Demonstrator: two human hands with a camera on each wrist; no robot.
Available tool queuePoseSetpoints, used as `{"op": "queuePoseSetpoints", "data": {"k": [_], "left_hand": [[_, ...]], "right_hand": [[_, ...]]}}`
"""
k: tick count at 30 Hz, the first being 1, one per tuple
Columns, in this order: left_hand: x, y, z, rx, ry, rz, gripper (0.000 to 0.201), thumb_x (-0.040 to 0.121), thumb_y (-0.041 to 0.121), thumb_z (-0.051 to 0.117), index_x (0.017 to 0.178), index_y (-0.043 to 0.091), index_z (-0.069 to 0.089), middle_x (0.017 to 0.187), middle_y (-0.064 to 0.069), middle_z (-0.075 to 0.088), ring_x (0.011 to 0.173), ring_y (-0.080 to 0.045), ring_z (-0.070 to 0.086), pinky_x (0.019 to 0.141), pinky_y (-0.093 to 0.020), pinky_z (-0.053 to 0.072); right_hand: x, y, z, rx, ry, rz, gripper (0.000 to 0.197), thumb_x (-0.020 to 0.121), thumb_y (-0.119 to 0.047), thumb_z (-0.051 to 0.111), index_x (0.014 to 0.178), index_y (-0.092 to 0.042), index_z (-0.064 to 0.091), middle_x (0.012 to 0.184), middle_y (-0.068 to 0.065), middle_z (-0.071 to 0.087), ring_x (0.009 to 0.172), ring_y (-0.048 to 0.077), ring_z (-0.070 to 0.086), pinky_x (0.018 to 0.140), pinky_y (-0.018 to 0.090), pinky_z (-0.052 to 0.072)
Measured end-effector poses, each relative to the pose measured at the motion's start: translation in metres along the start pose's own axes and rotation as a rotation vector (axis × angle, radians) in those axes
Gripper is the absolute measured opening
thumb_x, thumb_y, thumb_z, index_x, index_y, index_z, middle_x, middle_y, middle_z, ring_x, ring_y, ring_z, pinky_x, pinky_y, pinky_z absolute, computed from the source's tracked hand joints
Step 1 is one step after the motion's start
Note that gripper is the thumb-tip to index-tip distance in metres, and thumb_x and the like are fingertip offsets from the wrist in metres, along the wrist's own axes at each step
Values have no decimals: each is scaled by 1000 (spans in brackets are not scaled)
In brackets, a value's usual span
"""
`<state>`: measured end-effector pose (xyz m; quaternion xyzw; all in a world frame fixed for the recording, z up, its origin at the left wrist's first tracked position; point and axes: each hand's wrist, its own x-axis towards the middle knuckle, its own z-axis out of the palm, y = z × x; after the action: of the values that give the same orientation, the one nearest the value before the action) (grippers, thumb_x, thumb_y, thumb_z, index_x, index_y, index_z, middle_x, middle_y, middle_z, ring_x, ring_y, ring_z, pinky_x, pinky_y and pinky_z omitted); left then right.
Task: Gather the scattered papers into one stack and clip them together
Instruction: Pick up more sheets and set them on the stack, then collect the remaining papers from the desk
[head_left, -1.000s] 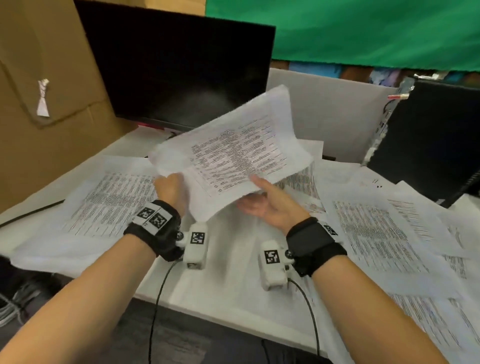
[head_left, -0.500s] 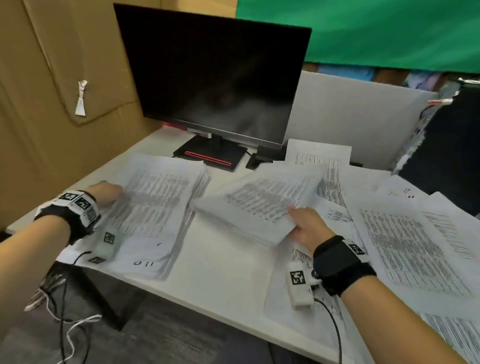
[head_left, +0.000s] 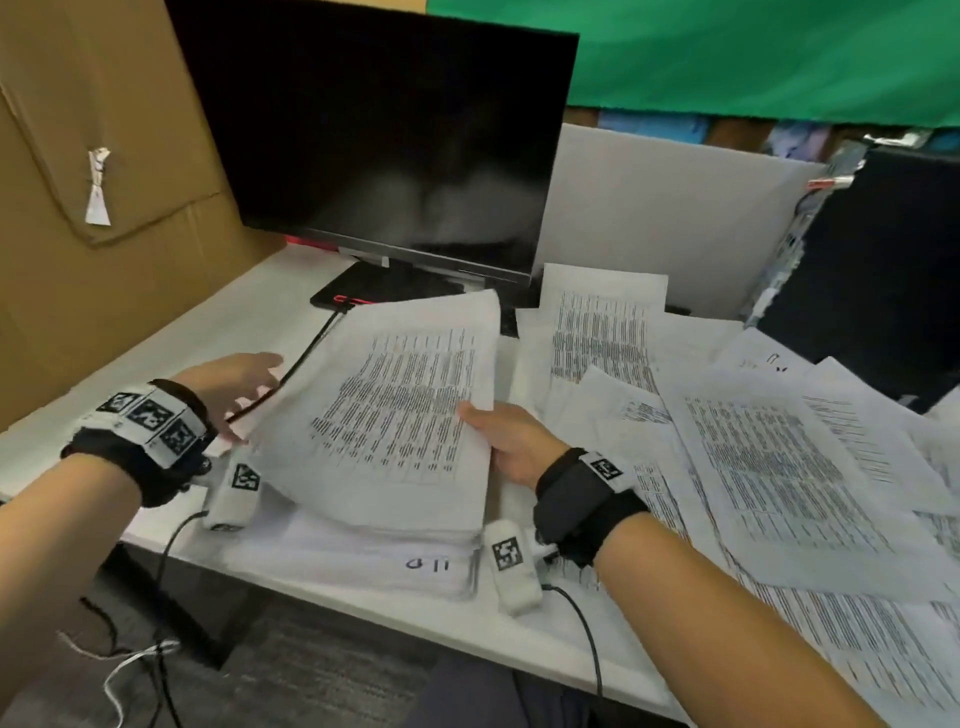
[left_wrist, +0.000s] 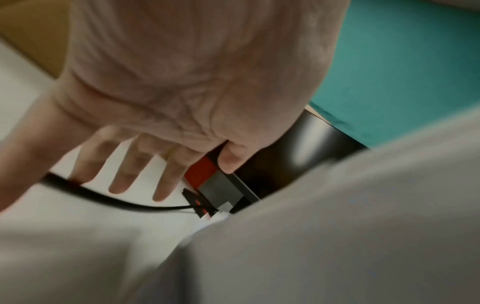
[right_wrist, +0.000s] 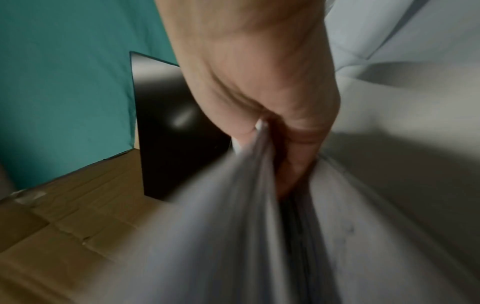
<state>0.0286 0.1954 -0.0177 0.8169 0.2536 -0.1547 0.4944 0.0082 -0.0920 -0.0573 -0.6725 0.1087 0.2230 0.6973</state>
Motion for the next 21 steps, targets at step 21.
{"op": "queuePoseSetpoints", "data": {"k": [21], "left_hand": [[-87, 87, 283, -45, -800, 152, 47, 97, 35, 50, 128, 0, 44, 129, -22, 52, 114, -32, 57, 91, -38, 48]], "right_hand": [[-70, -16, -200, -1279, 332, 266, 26, 88, 0, 56, 114, 2, 55, 89, 9, 65, 74, 21, 65, 61, 27, 52]]}}
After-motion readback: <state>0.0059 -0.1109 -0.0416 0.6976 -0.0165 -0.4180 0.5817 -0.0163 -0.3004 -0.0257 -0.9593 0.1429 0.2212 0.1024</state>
